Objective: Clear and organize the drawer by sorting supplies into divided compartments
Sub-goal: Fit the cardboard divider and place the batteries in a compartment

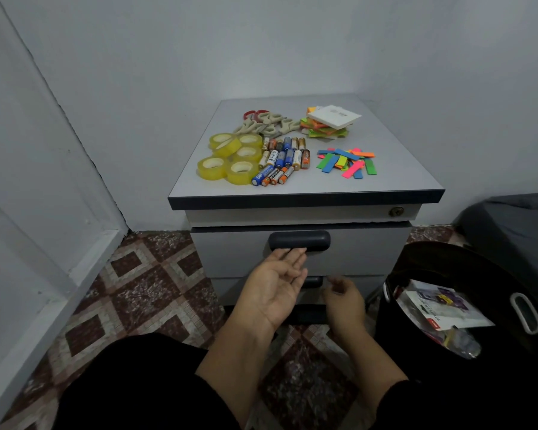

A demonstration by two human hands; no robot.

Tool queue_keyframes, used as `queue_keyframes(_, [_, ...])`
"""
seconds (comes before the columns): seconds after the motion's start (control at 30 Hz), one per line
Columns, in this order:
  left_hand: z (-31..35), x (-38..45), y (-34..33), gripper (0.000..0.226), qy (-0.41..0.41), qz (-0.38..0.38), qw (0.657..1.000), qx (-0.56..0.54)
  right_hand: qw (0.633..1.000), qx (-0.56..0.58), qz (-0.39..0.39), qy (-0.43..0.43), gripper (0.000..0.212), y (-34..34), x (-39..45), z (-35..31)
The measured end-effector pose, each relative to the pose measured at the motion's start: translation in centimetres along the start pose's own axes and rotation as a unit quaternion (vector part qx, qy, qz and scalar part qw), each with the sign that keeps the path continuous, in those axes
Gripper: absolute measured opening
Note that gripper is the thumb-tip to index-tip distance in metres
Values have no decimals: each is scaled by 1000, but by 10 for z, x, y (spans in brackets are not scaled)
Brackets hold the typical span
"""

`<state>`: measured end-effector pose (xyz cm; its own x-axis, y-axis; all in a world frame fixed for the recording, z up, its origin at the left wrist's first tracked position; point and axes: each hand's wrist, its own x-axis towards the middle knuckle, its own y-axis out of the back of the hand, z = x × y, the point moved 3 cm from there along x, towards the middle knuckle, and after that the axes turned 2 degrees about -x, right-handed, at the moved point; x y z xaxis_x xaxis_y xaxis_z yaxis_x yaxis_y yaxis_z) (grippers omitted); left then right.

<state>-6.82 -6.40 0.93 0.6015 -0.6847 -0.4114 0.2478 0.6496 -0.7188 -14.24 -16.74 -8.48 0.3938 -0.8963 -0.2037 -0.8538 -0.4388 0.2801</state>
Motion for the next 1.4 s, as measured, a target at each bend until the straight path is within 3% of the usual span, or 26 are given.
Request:
queue_keyframes(0.07, [-2,-1,1,50,2,18,1000,9,987,-45,108,112,11,14,-11,-23])
queue_keyframes(0.13, [-5,-3,3,43,4,41,999,21,936,-84,169,297,12,24,-27,-57])
queue_keyframes(0.2, [-8,-5,5,38,8,54,998,39,877,-153,150,429,23,24,-35,-84])
queue_keyframes(0.23, [-8,-7,6,35,9,58,997,54,869,-209,105,436,30,21,-34,-93])
queue_keyframes(0.3, [-4,-13,7,26,11,76,989,124,861,-348,14,371,40,14,-32,-100])
queue_keyframes(0.37, [3,-22,8,19,-7,109,963,248,829,-445,-19,339,48,13,-31,-98])
queue_keyframes(0.5, [19,-36,9,19,-151,136,893,402,840,-442,-25,314,38,19,-40,-112])
queue_keyframes(0.57, [29,-44,11,23,-238,135,840,469,848,-436,-27,298,33,24,-48,-117])
queue_keyframes(0.67, [42,-55,15,26,-341,125,722,590,846,-455,-26,275,30,33,-67,-117])
queue_keyframes(0.8, [49,-62,19,22,-388,110,622,671,837,-478,-16,268,24,43,-92,-113])
queue_keyframes(0.9, [52,-61,24,22,-379,110,582,711,840,-479,-35,251,33,47,-96,-113])
queue_keyframes(1.0, [59,-51,25,28,-366,101,550,744,858,-432,-13,278,22,53,-84,-120])
queue_keyframes(1.07, [65,-37,24,34,-347,81,518,778,851,-444,-28,279,39,53,-65,-122])
queue_keyframes(1.17, [69,-15,27,49,-244,45,474,845,832,-489,-97,245,57,47,-40,-120])
queue_keyframes(1.3, [79,-7,24,47,-194,37,426,883,823,-504,-108,237,45,42,-27,-116])
queue_keyframes(1.33, [82,-8,19,45,-185,36,427,884,831,-494,-103,235,43,41,-27,-117])
queue_keyframes(1.4, [87,-12,9,45,-137,31,471,871,835,-494,-100,220,45,38,-27,-118])
